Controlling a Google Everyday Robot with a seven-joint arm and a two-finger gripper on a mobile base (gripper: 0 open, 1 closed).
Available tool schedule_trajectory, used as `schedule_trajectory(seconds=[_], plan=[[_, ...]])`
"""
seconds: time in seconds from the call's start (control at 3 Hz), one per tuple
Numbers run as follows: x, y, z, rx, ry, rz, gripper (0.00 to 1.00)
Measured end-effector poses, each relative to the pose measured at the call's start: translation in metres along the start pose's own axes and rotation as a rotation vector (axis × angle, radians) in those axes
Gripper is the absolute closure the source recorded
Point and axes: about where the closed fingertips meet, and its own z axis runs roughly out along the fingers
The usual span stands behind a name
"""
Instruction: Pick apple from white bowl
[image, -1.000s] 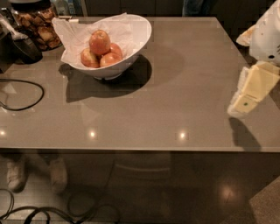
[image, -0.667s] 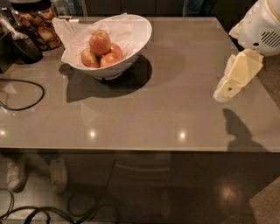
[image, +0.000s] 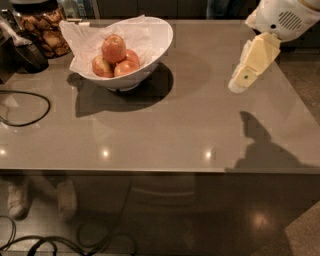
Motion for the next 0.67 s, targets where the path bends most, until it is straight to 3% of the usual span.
schedule_trajectory(seconds=[0.33, 0.67], plan=[[-0.005, 0.003, 0.014, 0.012, -0.031, -0.001, 0.0], [-0.029, -0.01, 0.036, 0.01, -0.083, 0.007, 0.0]])
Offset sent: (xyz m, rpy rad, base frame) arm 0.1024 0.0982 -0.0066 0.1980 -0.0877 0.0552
